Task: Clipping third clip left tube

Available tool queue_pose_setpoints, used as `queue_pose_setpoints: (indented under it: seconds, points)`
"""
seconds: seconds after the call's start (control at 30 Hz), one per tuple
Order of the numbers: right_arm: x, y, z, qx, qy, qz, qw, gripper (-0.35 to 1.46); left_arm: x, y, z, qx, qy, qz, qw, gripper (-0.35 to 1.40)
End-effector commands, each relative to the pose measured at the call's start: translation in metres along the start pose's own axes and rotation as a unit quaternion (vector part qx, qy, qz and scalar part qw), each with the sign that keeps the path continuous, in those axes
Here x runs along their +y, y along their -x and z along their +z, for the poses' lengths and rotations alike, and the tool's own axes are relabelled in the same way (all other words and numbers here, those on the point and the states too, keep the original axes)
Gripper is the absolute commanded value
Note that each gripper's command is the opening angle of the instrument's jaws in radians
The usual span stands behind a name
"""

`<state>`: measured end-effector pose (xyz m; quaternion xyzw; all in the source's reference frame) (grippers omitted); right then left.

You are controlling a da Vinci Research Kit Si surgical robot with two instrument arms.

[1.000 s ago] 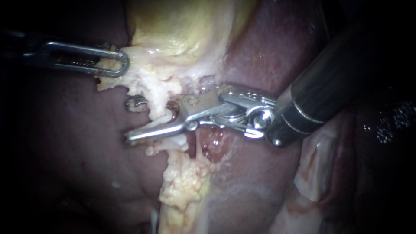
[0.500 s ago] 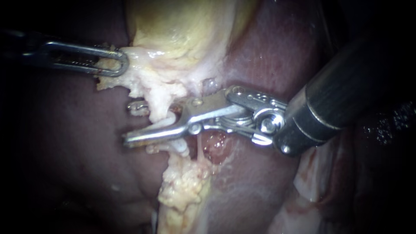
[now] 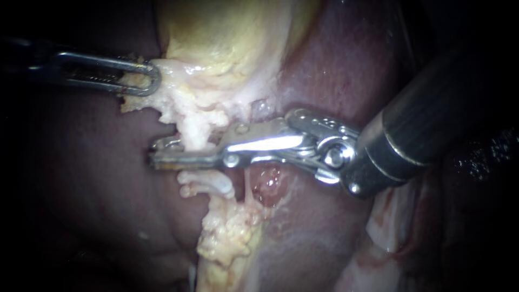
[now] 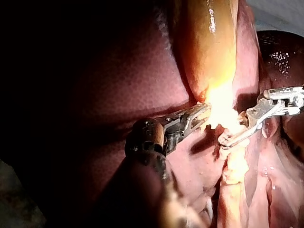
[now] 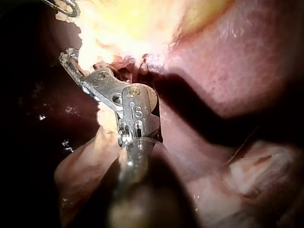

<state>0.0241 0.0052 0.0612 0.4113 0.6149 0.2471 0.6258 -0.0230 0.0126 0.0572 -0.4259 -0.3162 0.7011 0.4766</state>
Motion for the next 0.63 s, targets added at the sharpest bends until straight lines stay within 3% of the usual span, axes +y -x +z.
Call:
queue_pose_setpoints:
  seconds: [0.03, 0.27, 0.63]
  points:
    - [0.0000, 0.0000, 0.0000, 0.000, -0.001, 0.001, 1.0000, -0.35, 0.0000, 0.0000, 0.0000, 0.000, 0.000, 0.000, 1.0000, -0.35]
    - [-0.0001, 0.0001, -0.0001, -0.017, 0.005, 0.008, 0.9998, -0.35, 0.0000, 0.0000, 0.0000, -0.001, -0.001, 0.000, 1.0000, -0.35]
    - [0.0004, 0.0004, -0.0002, -0.018, 0.003, 0.010, 0.9998, -0.35, -0.0001, 0.0000, 0.0000, -0.001, -0.001, 0.000, 1.0000, -0.35]
